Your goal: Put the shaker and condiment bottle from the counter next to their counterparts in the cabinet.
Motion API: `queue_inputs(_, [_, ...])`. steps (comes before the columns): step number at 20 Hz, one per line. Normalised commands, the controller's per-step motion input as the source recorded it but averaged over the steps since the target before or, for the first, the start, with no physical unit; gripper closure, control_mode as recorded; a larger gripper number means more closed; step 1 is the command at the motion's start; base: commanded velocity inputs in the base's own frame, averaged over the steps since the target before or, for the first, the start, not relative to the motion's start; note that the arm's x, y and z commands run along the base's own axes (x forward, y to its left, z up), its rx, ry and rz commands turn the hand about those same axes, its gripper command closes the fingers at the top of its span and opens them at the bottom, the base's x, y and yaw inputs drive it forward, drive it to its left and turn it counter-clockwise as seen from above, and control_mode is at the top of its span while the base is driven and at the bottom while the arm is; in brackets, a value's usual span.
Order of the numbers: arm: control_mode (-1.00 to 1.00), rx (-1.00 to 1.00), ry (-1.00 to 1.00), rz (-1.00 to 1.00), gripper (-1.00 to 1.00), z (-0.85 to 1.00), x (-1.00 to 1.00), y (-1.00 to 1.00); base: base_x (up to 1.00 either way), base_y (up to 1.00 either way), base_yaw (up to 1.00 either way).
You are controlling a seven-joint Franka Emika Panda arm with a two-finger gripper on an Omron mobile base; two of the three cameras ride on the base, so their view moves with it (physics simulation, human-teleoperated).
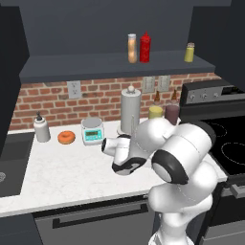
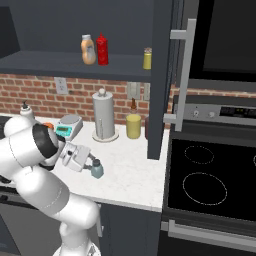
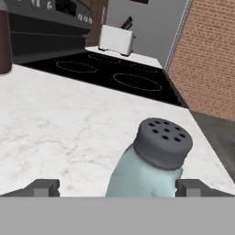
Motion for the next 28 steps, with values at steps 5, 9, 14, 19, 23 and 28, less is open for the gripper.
queue_inputs(5, [-1.0,0.04,0.0,0.0,-1.0,-0.01,-0.16,-0.17,0.0,0.0,0.0])
queue_inputs(9, [-1.0,0.05,0.0,0.0,-1.0,0.0,-0.11,-0.22,0.0,0.0,0.0])
queue_inputs(14, [-1.0,0.05,0.0,0.0,-1.0,0.0,0.0,-0.22,0.0,0.0,0.0])
queue_inputs(19, [-1.0,0.06,0.0,0.0,-1.0,-0.08,-0.01,-0.14,0.0,0.0,0.0])
queue_inputs(23, [-1.0,0.06,0.0,0.0,-1.0,-0.22,-0.16,0.0,0.0,0.0,0.0])
queue_inputs(28, [-1.0,0.07,0.02,0.0,-1.0,-0.28,-0.24,0.0,0.0,0.0,0.0])
